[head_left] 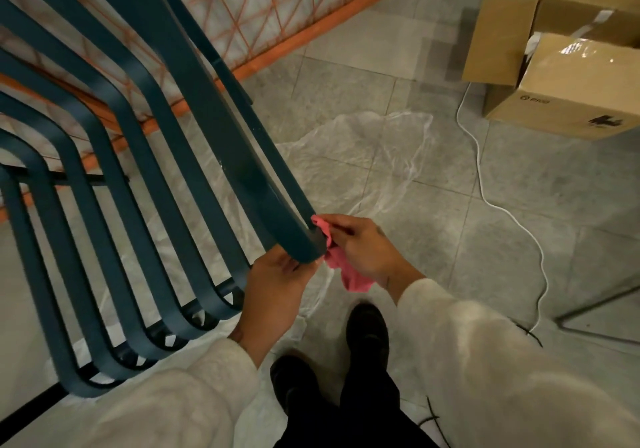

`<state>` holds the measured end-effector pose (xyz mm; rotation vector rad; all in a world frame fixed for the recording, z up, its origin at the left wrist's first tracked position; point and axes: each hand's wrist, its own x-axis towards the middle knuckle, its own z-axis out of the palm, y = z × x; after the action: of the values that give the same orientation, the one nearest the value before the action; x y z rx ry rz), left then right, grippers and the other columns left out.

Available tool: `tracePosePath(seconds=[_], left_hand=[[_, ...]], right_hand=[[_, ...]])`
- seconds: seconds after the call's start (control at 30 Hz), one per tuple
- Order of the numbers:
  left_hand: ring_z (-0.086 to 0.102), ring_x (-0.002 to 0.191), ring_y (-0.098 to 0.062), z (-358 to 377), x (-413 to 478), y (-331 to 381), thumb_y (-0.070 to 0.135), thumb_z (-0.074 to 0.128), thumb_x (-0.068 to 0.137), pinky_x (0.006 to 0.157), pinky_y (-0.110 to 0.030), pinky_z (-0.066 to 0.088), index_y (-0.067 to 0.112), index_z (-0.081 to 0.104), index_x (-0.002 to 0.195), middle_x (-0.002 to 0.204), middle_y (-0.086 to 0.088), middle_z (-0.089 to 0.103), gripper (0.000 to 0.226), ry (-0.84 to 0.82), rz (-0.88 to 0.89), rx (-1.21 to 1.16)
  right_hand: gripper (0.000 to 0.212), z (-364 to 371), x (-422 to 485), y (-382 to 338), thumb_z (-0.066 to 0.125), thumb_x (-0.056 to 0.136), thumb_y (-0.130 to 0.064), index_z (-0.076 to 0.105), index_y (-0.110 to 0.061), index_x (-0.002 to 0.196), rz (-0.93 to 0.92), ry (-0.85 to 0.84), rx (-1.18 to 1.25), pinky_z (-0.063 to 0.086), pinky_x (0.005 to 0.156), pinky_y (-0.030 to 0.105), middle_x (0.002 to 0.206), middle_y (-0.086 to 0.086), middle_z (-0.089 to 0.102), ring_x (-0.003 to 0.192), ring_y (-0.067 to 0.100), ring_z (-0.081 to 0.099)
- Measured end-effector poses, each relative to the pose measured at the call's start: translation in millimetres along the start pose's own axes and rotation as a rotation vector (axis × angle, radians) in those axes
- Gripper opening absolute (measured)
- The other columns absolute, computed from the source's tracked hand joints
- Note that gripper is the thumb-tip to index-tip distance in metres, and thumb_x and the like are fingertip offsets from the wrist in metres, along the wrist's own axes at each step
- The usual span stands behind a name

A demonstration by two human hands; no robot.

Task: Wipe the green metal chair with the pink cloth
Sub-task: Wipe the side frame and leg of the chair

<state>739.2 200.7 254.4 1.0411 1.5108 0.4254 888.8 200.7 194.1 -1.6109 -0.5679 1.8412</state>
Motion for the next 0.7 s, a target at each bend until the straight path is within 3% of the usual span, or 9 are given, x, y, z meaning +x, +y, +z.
tracePosePath(seconds=[0.07,0.2,0.27,0.33,0.43,0.5,0.6,0.7], left_hand=[[0.068,0.081,0.008,1.1,-1.1,1.8,0.012,0.072,0.085,0.07,-0.008,0.05,0.042,0.064,0.088,0.078,0.027,0.072,0.03,0.021,0.007,0.008],[0.062,0.076,0.017,4.4,-4.5,7.4,0.016,0.071,0.086,0.065,0.0,0.044,0.036,0.066,0.093,0.079,0.025,0.069,0.021,0.032,0.03,0.017],[0.063,0.075,0.017,3.6,-5.3,10.1,0.017,0.071,0.086,0.064,0.0,0.044,0.037,0.065,0.092,0.078,0.025,0.069,0.022,0.022,0.022,0.022],[0.064,0.075,0.014,1.6,-2.9,8.2,0.013,0.07,0.086,0.066,-0.003,0.047,0.042,0.064,0.088,0.075,0.026,0.069,0.03,0.009,0.02,0.055],[0.063,0.071,0.015,-2.1,1.8,6.4,-0.002,0.064,0.086,0.063,0.0,0.045,0.025,0.068,0.094,0.078,0.022,0.066,0.028,0.005,0.014,0.117],[0.064,0.076,0.011,-3.5,3.8,5.1,-0.005,0.061,0.085,0.067,-0.001,0.045,0.018,0.068,0.101,0.081,0.019,0.066,0.029,-0.01,0.011,0.144],[0.064,0.082,0.011,-5.2,-0.6,3.7,-0.008,0.058,0.086,0.075,-0.003,0.047,0.013,0.068,0.111,0.091,0.011,0.07,0.034,-0.01,0.017,0.15],[0.067,0.102,-0.008,-4.2,-8.4,6.6,-0.01,0.055,0.086,0.096,-0.026,0.052,0.014,0.067,0.118,0.109,0.001,0.072,0.041,0.036,0.032,0.084]], right_hand=[[0.025,1.6,-22.0,-5.8,0.057,0.101,-0.017,0.074,-0.023,0.119,-0.077,-0.005,0.057,0.056,0.067,0.027,0.088,0.008,0.074,0.069,0.018,0.065],[0.028,5.7,-55.9,-9.7,0.06,0.098,-0.014,0.071,-0.018,0.124,-0.195,-0.012,0.169,0.057,0.089,0.026,0.112,0.001,0.076,0.104,0.016,0.071],[0.027,7.6,-54.3,-9.1,0.06,0.098,-0.017,0.072,-0.02,0.122,-0.17,0.022,0.167,0.059,0.085,0.027,0.108,0.005,0.076,0.099,0.022,0.073],[0.023,10.8,-40.5,-4.6,0.061,0.099,-0.022,0.074,-0.024,0.118,-0.105,0.083,0.108,0.06,0.071,0.028,0.096,0.007,0.077,0.079,0.026,0.071],[0.02,16.4,-12.5,4.3,0.059,0.101,-0.022,0.076,-0.024,0.113,-0.008,0.132,0.079,0.055,0.06,0.032,0.08,0.014,0.071,0.064,0.024,0.062],[0.019,16.3,-7.3,4.7,0.06,0.1,-0.022,0.076,-0.024,0.111,0.024,0.158,0.065,0.055,0.059,0.031,0.077,0.015,0.07,0.061,0.023,0.061],[0.017,19.1,-32.3,-6.9,0.064,0.098,-0.024,0.077,-0.023,0.109,-0.023,0.162,0.102,0.056,0.058,0.027,0.088,0.022,0.072,0.062,0.018,0.065],[0.02,24.5,-71.2,-20.7,0.062,0.098,-0.019,0.076,-0.023,0.112,-0.13,0.134,0.178,0.058,0.066,0.023,0.091,0.015,0.073,0.072,0.016,0.067]])
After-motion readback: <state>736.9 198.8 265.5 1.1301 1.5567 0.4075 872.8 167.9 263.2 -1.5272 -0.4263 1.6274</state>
